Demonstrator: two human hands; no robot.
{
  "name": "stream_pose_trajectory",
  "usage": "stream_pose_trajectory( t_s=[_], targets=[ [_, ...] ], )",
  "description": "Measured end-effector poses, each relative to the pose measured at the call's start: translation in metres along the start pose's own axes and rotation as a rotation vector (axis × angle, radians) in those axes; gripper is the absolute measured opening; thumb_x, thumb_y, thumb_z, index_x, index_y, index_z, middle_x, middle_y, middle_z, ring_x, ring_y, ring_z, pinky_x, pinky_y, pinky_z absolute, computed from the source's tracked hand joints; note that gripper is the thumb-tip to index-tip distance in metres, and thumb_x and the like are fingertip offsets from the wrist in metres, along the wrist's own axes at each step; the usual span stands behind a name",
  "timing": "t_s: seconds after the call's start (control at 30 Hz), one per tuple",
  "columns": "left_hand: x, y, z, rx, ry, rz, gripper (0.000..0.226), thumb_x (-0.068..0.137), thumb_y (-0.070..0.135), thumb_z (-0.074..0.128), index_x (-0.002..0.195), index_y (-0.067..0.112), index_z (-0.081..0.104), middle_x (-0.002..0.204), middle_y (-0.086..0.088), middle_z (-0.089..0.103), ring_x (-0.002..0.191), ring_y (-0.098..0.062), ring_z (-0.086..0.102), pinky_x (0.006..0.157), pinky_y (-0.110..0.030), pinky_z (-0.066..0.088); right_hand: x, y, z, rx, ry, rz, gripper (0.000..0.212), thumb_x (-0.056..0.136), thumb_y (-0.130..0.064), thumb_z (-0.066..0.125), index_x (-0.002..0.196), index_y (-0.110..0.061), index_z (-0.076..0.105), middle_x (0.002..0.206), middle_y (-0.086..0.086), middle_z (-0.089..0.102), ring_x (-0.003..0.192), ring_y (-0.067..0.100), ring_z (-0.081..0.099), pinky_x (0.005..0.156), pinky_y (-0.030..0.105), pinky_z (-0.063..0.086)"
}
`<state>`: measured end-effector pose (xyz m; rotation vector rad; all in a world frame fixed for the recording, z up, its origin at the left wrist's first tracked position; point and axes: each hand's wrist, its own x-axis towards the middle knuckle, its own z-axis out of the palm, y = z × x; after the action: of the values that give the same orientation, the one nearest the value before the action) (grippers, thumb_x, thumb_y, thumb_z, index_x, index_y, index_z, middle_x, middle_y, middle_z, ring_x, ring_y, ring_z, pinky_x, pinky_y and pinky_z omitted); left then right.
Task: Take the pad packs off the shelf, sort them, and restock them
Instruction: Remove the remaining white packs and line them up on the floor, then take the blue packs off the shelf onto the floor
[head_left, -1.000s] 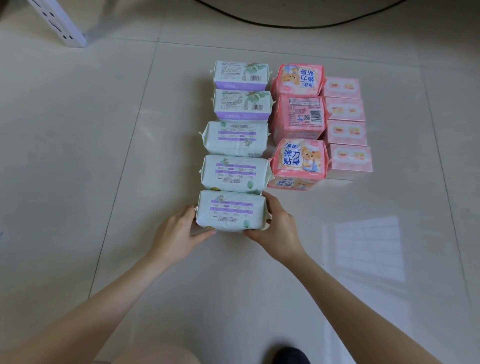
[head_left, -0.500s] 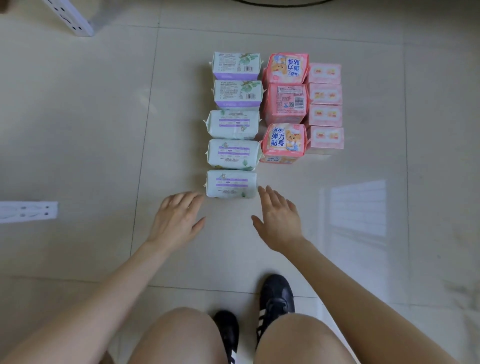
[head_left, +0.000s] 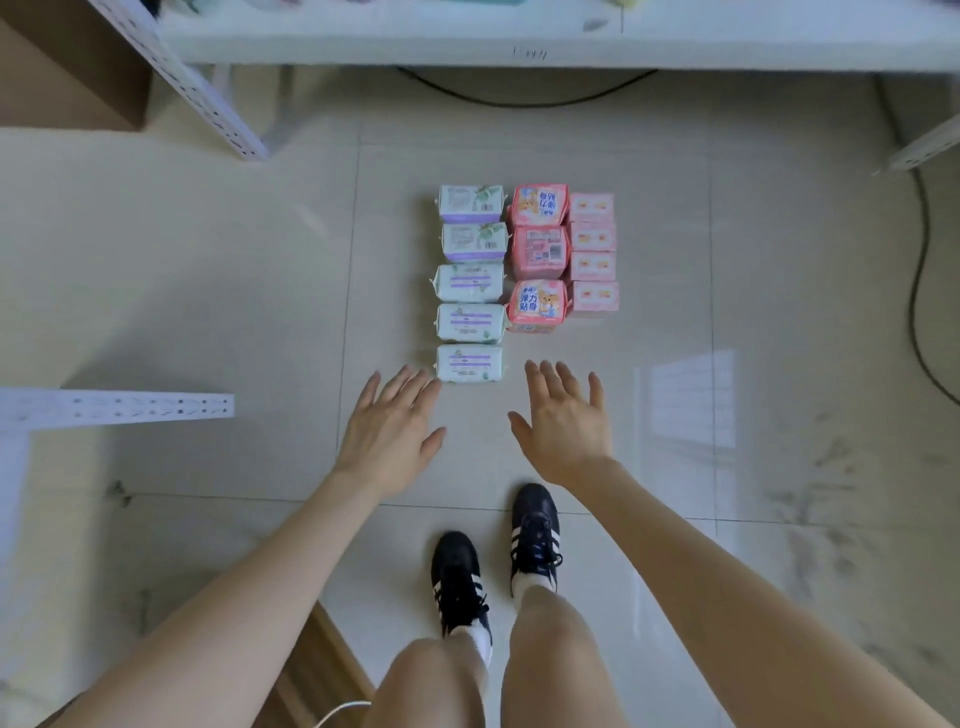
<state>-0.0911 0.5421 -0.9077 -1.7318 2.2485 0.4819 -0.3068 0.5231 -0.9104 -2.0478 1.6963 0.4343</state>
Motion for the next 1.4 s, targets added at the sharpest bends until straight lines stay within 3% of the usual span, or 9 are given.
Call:
stream_pose_trajectory(
  t_s=[0.3, 0.43, 0.87, 1.1, 1.4],
  targets=[
    [-0.026, 0.022, -0.216, 0.048, 0.177, 0.044, 0.062, 0.097, 0.046, 0.038, 0.150, 0.016, 0.026, 0.159, -0.003, 0.022, 0.148, -0.018, 0.013, 0.119, -0.043, 0.006, -0.064, -0.016, -0.214, -0.007, 0.252, 0.023, 0.068, 0.099, -0.049, 0.029, 0.153, -0.014, 0.008, 0.159, 0.005, 0.019, 0.148, 0.021, 0.012, 0.117, 0.051, 0.006],
    [-0.032, 0.029, -0.313, 0.084, 0.308, 0.054, 0.062, 0.097, 0.047, 0.037, 0.150, 0.017, 0.026, 0.159, -0.002, 0.023, 0.148, -0.018, 0.013, 0.118, -0.043, 0.006, -0.086, -0.021, -0.311, -0.025, 0.417, 0.019, 0.065, 0.099, -0.047, 0.033, 0.151, -0.014, 0.015, 0.158, 0.006, 0.025, 0.147, 0.021, 0.016, 0.117, 0.050, 0.004],
    [-0.082, 0.056, -0.610, 0.236, 0.763, 0.080, 0.065, 0.097, 0.053, 0.035, 0.152, 0.021, 0.021, 0.161, 0.000, 0.016, 0.148, -0.018, 0.012, 0.120, -0.045, 0.004, -0.189, -0.034, -0.587, -0.089, 0.911, 0.027, 0.065, 0.098, -0.050, 0.028, 0.152, -0.016, 0.013, 0.159, 0.007, 0.020, 0.148, 0.023, 0.013, 0.117, 0.053, 0.005],
    [-0.125, 0.067, -0.722, 0.296, 0.966, 0.094, 0.065, 0.096, 0.053, 0.036, 0.151, 0.020, 0.023, 0.160, -0.002, 0.020, 0.147, -0.019, 0.015, 0.118, -0.047, 0.008, -0.249, -0.047, -0.682, -0.108, 1.149, 0.005, 0.064, 0.099, -0.050, 0.030, 0.151, -0.016, 0.017, 0.158, 0.007, 0.023, 0.147, 0.022, 0.015, 0.117, 0.053, 0.007],
    [-0.121, 0.097, -0.799, 0.360, 1.075, 0.107, 0.069, 0.096, 0.056, 0.033, 0.152, 0.021, 0.017, 0.161, -0.003, 0.017, 0.148, -0.020, 0.012, 0.119, -0.047, 0.002, -0.266, -0.029, -0.747, -0.140, 1.230, 0.017, 0.066, 0.098, -0.050, 0.030, 0.152, -0.017, 0.014, 0.160, 0.008, 0.018, 0.148, 0.022, 0.011, 0.117, 0.052, 0.004]
  ],
)
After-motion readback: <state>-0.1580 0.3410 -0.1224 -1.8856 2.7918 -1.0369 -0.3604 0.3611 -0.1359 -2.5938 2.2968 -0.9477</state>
